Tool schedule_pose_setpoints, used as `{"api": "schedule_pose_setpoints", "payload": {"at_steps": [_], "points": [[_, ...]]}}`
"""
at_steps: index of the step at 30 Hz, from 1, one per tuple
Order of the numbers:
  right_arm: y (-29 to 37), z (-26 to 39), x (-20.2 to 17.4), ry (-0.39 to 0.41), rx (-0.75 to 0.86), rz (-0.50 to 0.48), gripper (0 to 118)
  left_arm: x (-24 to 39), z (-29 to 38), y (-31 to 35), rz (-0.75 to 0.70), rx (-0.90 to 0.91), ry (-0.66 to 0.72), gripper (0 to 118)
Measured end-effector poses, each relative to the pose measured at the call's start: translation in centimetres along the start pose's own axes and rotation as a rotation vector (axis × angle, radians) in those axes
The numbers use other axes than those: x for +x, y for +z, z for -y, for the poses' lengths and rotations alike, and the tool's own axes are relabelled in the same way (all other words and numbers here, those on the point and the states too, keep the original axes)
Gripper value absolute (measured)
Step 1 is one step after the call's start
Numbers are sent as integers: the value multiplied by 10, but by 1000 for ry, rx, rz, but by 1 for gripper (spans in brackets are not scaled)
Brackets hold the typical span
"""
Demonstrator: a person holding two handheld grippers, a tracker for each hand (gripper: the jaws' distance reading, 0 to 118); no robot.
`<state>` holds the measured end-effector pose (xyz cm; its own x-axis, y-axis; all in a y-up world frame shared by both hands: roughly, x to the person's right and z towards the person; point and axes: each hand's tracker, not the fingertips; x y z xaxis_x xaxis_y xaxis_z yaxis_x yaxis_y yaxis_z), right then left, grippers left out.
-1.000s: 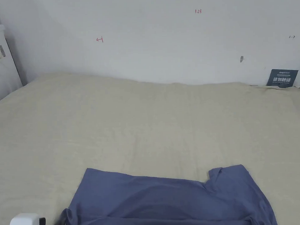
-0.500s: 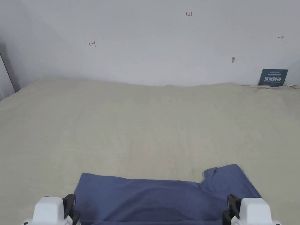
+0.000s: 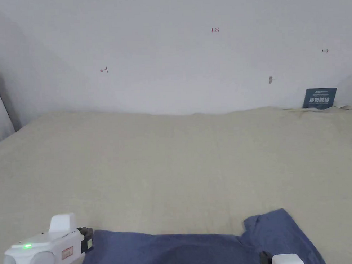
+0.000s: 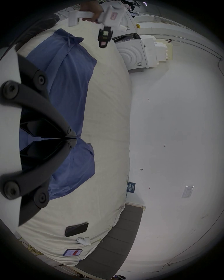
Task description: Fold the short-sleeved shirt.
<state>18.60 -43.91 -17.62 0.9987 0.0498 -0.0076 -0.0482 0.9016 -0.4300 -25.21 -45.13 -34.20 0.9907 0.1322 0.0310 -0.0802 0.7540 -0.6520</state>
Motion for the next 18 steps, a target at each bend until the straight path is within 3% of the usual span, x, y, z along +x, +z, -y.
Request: {"api": "schedule_pose_setpoints", "payload": {"at_steps": [2, 5, 6, 8, 10, 15, 18], "points": [[-2, 1, 1, 8, -12, 1, 0, -6, -11, -21, 27, -50, -8, 8], [-8, 5, 4, 1, -29, 4, 0, -6, -20, -54, -43, -144, -45, 12], [-9, 6, 6, 4, -35, 11, 0, -6, -22, -63, -54, -169, -58, 18], [-11, 9, 8, 11, -46, 16, 0, -3, -21, -77, -49, -207, -76, 43], [-13, 13, 11, 13, -59, 21, 0, 0, -20, -92, -45, -262, -100, 53], [-19, 21, 19, 12, -87, 34, 0, 12, -16, -112, -89, -277, -133, 54], [-21, 24, 21, 3, -101, 36, 0, 17, -19, -124, -130, -286, -216, 40]]}}
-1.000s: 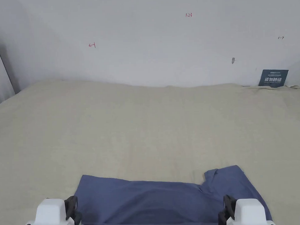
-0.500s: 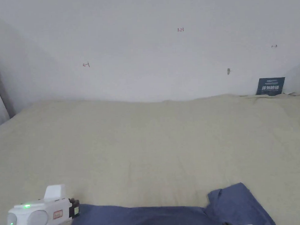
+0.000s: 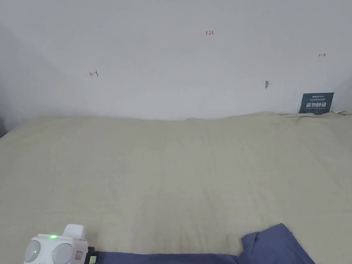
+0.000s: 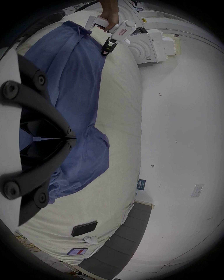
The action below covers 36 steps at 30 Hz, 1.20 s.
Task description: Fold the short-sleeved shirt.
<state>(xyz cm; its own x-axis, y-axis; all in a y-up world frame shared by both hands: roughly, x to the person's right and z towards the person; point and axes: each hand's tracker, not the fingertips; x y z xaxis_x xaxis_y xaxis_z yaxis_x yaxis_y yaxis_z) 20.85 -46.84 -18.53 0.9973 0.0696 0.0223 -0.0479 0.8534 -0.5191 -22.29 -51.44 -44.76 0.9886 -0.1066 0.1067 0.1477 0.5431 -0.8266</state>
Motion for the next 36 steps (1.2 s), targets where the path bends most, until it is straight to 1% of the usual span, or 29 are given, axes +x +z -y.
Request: {"api": "schedule_pose_setpoints", "payload": {"at_steps": [1, 3, 4, 5, 7, 8, 10, 11, 12, 13, 14, 15, 16, 18, 19, 21, 23, 24, 27, 28, 29, 30, 31, 32, 33, 34, 36], "points": [[-1, 1, 1, -3, -4, 0, 0, 6, 2, 5, -3, 2, -28, 30], [-2, 3, 3, -18, -11, 0, 0, 16, 2, 6, -9, 12, -64, 0], [-3, 3, 5, -23, -15, -1, 0, 20, 2, 6, 14, 10, -84, 0], [-4, 3, 7, -26, -19, 2, 0, 24, 4, 5, -36, 7, -115, 0], [-7, 2, 12, -29, -33, 19, 0, 29, 9, 17, -26, 14, -117, 0], [-8, 1, 17, -34, -34, 17, 0, 26, 10, 20, -18, 22, -104, 0], [-13, -6, 31, -47, -46, 26, 1, 15, 10, 30, 23, 49, -20, 0], [-17, -10, 39, -51, -55, 37, 2, 13, 12, 36, 26, 71, -18, 0], [-25, -16, 51, -50, -68, 42, 5, 14, 14, 44, 27, 105, -20, 0], [-34, -21, 63, -54, -92, 51, 13, 15, 17, 54, 20, 135, -25, 0], [-44, -26, 74, -59, -120, 67, 31, 18, 20, 66, 27, 146, -30, 0], [-56, -33, 88, -76, -144, 70, 31, 19, 23, 74, 24, 166, -24, 0], [-70, -38, 103, -99, -172, 69, 35, 20, 27, 80, 23, 181, -27, 0], [-96, -49, 124, -132, -231, 60, 52, 22, 30, 93, 18, 200, -21, 0], [-110, -53, 132, -143, -231, 49, 55, 24, 32, 97, 21, 205, -22, 0], [-140, -61, 146, -145, -310, 24, 56, 27, 37, 103, 15, 221, -15, 0], [-166, -64, 150, -122, -405, 14, 59, 25, 38, 106, 15, 226, 3, 0], [-176, -63, 150, -126, -434, 8, 59, 26, 40, 108, 16, 224, 13, 0], [-201, -55, 149, -134, -530, -35, 59, 25, 43, 109, 16, 218, 17, 0], [-200, -56, 147, -113, -507, -7, 59, 25, 44, 110, 15, 214, 17, 0], [-199, -59, 146, -89, -503, -12, 54, 25, 46, 112, 16, 213, 20, 0], [-198, -64, 145, -60, -505, -20, 39, 21, 45, 110, 17, 211, 26, 0], [-196, -66, 144, -60, -490, -35, 7, 20, 45, 111, 19, 211, 29, 0], [-194, -68, 141, -54, -476, -45, 2, 20, 46, 112, 20, 213, 30, 0], [-193, -68, 137, -48, -473, -57, 2, 19, 46, 115, 20, 215, 29, 0], [-193, -69, 136, -38, -479, -45, 2, 17, 46, 114, 23, 215, 30, 0], [-182, -72, 135, -48, -446, -55, 2, 13, 48, 120, 32, 224, 37, 0]]}}
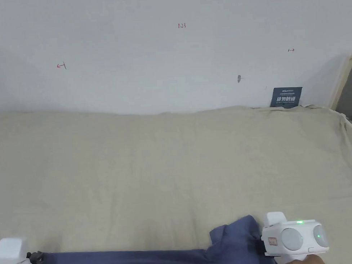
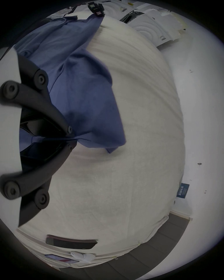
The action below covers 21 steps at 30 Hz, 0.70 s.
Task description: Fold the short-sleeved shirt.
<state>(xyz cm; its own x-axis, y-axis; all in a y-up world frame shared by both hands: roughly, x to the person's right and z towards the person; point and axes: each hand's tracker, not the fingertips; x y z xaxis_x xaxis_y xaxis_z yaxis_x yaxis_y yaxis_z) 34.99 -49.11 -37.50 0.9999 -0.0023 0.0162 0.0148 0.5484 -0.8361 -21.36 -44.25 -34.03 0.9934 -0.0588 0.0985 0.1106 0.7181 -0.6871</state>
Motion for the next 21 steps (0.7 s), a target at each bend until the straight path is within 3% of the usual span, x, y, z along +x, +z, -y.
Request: {"api": "schedule_pose_setpoints", "payload": {"at_steps": [9, 21], "points": [[82, 18, 7, -48, 209, -49, 2, -13, 16, 43, 36, 65, 26, 0], [182, 97, 4, -20, 357, -44, 2, -50, 60, 101, 92, 146, 82, 0]]}}
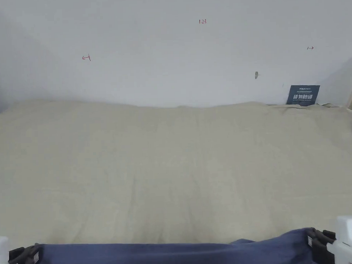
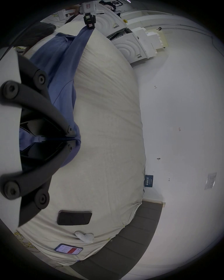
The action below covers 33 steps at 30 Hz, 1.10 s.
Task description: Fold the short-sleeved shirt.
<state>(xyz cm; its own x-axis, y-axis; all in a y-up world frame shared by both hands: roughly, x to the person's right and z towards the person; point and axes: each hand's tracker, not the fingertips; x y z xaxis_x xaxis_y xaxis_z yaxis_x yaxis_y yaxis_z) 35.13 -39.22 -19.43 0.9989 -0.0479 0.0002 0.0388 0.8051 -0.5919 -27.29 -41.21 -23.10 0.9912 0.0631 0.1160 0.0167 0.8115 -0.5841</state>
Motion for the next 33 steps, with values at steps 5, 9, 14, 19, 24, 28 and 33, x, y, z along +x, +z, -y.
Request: {"api": "schedule_pose_setpoints", "payload": {"at_steps": [5, 9, 14, 19, 24, 28, 33], "points": [[23, 42, -1, 3, -54, 31, 2, -3, 36, 21, 22, -47, 19, 0], [20, 80, 0, 2, -171, 81, 2, -1, 73, 20, 7, -157, 37, 0], [-3, 116, -3, 30, -306, 130, 2, 7, 106, 2, -29, -296, 3, 0], [-17, 126, -14, 53, -308, 162, 2, 16, 108, -7, -69, -300, -20, 0], [-23, 126, -21, 55, -299, 182, 2, 21, 111, -12, -89, -280, -18, 0], [-6, 116, -28, 44, -261, 192, 9, 14, 108, -8, -80, -254, 21, 8], [24, 92, -44, 50, -111, 190, 41, 22, 94, 13, -101, -137, 36, 48]]}}
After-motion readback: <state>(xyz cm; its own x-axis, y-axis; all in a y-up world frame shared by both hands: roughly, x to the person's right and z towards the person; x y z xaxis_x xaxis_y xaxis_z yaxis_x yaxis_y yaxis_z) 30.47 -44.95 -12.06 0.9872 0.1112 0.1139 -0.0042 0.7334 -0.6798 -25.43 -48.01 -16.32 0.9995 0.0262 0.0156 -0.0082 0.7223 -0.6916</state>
